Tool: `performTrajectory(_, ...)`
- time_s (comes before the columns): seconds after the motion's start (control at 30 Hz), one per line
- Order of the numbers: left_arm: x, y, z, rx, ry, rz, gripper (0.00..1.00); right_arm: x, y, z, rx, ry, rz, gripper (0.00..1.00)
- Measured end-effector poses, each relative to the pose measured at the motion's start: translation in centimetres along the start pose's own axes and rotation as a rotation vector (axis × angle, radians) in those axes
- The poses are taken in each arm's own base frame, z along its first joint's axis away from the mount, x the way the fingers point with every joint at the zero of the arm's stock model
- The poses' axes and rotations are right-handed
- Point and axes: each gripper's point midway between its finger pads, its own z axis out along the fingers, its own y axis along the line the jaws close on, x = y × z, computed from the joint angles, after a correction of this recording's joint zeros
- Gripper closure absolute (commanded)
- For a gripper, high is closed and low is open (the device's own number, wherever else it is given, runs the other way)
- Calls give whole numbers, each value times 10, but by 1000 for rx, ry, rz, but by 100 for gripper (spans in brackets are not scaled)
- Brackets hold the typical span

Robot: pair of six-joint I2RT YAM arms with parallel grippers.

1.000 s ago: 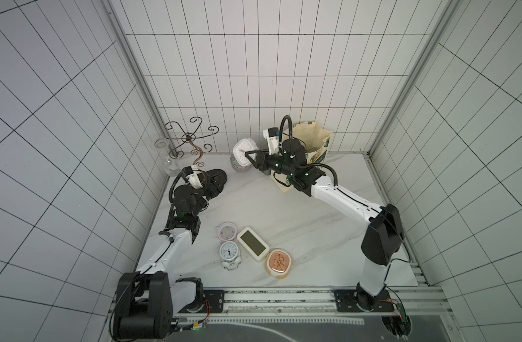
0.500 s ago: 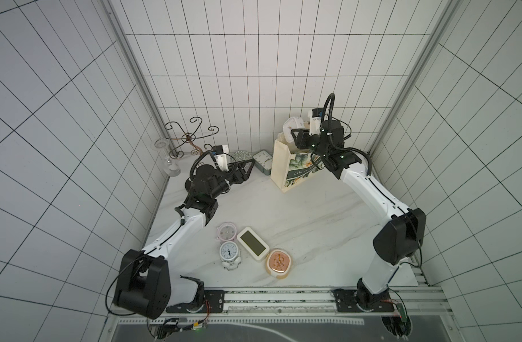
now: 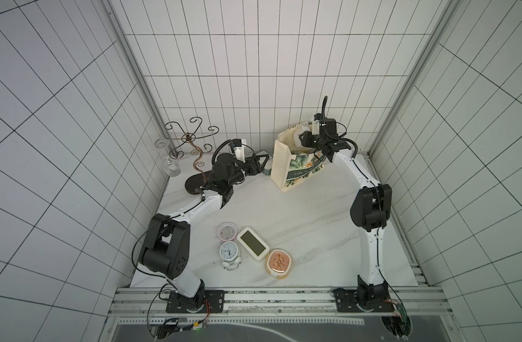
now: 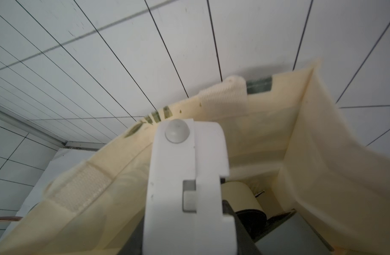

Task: Put the alarm clock into the canvas bag
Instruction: Place the alarm at the canvas bag.

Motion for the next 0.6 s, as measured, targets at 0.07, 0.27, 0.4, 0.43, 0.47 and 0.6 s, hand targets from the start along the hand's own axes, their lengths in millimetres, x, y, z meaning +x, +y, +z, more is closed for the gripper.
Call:
performTrajectory(0.07, 2, 3, 4, -2, 6, -3, 33, 17, -2, 11, -23, 56, 16, 69)
performTrajectory(0.27, 8, 11, 14, -3, 28, -12, 33, 44, 0, 20, -80, 163, 66, 68)
performTrajectory(0.4, 10, 12, 16, 7, 36, -12, 33, 49, -2, 20, -92, 197, 101, 64)
performTrajectory(0.43, 10, 11, 16, 10, 36, -12, 33, 52, -5, 20, -87, 205, 107, 61)
performTrajectory(0.47, 10, 11, 16, 13, 37, -11, 33, 53, -7, 20, -83, 211, 112, 57)
performTrajectory(0.6, 8, 7, 17, 38, 30, -2, 33, 54, -9, 19, -73, 219, 109, 26)
